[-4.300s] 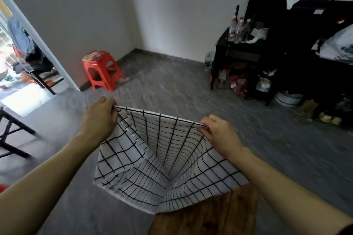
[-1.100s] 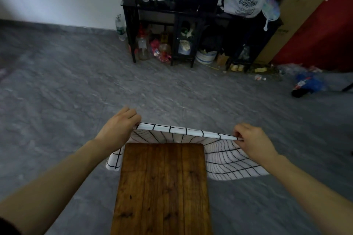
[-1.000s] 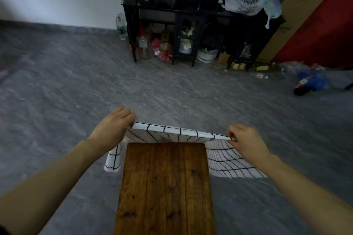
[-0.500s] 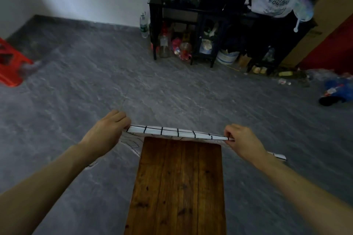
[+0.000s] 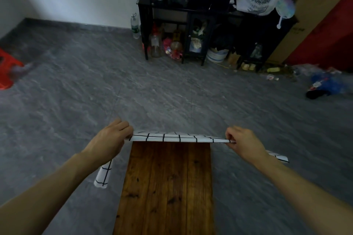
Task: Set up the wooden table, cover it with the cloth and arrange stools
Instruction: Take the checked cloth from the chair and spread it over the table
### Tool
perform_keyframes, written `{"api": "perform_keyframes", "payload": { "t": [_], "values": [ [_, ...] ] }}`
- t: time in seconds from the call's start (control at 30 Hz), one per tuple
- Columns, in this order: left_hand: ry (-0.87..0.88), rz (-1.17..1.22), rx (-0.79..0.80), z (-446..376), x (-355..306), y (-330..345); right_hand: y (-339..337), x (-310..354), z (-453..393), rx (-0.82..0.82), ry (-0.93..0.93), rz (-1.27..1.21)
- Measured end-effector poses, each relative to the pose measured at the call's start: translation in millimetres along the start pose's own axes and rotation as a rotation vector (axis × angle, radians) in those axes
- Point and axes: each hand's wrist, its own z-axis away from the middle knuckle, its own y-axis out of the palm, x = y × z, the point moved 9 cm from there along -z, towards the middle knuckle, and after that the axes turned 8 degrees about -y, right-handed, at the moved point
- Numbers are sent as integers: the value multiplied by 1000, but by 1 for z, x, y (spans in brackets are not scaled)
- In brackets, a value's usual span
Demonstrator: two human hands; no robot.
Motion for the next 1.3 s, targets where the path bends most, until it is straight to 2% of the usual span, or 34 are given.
{"api": "perform_keyframes", "payload": {
  "t": [0.4, 0.5, 0.7, 1.13, 1.3],
  "values": [
    [-123, 14, 44, 69, -33, 25, 37, 17, 76, 44, -10, -27],
    [-113, 19, 64, 88, -36, 32, 45, 27, 99, 55, 14, -21],
    [-45, 6, 51, 135, -44, 49, 70, 49, 147, -24, 80, -66],
    [5, 42, 101, 228, -44, 142, 165, 72, 241, -1, 139, -46],
    [-153, 105, 44, 258, -42, 170, 216, 72, 267, 2, 73, -15]
  ]
}}
